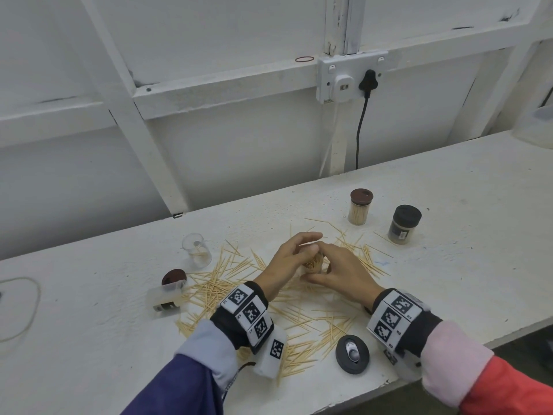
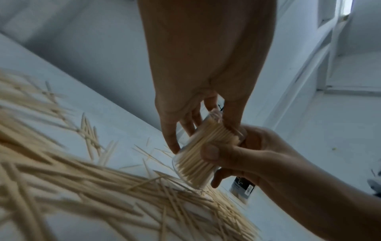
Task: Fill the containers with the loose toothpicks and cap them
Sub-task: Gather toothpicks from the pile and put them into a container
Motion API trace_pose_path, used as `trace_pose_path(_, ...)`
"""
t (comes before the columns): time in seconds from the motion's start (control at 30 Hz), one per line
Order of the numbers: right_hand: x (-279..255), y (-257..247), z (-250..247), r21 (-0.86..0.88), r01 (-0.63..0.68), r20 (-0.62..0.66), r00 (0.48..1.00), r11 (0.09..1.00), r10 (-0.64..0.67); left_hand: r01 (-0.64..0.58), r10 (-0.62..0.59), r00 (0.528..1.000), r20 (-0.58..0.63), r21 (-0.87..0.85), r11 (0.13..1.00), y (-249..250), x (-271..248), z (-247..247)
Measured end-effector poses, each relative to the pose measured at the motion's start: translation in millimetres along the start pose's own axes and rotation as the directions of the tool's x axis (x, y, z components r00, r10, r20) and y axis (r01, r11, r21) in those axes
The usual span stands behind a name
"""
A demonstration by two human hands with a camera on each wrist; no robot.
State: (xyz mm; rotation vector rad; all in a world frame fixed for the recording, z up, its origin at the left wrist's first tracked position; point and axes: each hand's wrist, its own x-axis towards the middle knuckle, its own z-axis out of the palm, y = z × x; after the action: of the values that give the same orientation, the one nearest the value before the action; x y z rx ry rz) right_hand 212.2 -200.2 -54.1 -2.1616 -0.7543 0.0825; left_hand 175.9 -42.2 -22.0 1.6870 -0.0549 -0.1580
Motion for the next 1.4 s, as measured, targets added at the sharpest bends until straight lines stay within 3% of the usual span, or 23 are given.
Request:
trace_pose_path(0.23, -1.3, 1.2, -1.3, -0.067, -0.033, -0.052, 0.998, 0.997, 0.029, 0.029, -0.03, 0.999, 0.028, 0.065, 0.997, 5.2, 3.6, -13.0)
trace_pose_path(0.33, -0.7, 2.3, -3.6, -0.116, -0.115, -0.116, 0.988, 0.986, 0.102, 0.071, -0.06, 0.997, -0.05, 0.257, 0.964, 1.1, 4.1, -24.2)
trace_pose_path(0.4, 0.0, 3.7, -5.4, -0.124, -0.155, -0.135, 0.981, 0.98, 0.138, 0.065, -0.076, 0.997, -0.003, 0.542, 0.838, -5.6, 2.2, -33.6)
trace_pose_path(0.47, 0.3, 5.7, -6.3, -0.114, -0.169, -0.132, 0.979, 0.979, 0.154, -0.004, -0.188, 0.972, 0.142, 0.808, 0.589, -13.4, -2.6, -40.5)
trace_pose_path(0.53, 0.4, 6.5, -6.3, -0.112, -0.172, -0.123, 0.98, 0.979, 0.158, -0.081, -0.314, 0.924, 0.218, 0.915, 0.396, -21.7, -8.5, -43.8)
trace_pose_path(0.57, 0.6, 6.7, -5.8, -0.117, -0.173, -0.118, 0.98, 0.978, 0.159, -0.095, -0.338, 0.913, 0.227, 0.926, 0.365, -25.0, -11.0, -44.2)
trace_pose_path(0.7, 0.9, 3.5, -4.5, -0.141, -0.166, -0.082, 0.984, 0.976, 0.155, -0.154, -0.238, 0.937, 0.255, 0.915, 0.372, -30.5, -13.2, -48.2)
trace_pose_path(0.87, 0.3, 1.7, -5.1, -0.146, -0.155, -0.059, 0.987, 0.977, 0.148, -0.209, -0.249, 0.917, 0.312, 0.907, 0.366, -28.3, -13.2, -53.7)
trace_pose_path(1.07, 1.3, 3.7, -5.6, -0.158, -0.158, -0.043, 0.987, 0.975, 0.153, -0.3, -0.179, 0.911, 0.372, 0.894, 0.332, -22.5, -15.0, -49.9)
trace_pose_path(1.4, 1.9, 4.3, -7.4, -0.164, -0.144, -0.018, 0.99, 0.976, 0.143, -0.303, -0.114, 0.926, 0.36, 0.89, 0.341, -24.0, -15.3, -48.8)
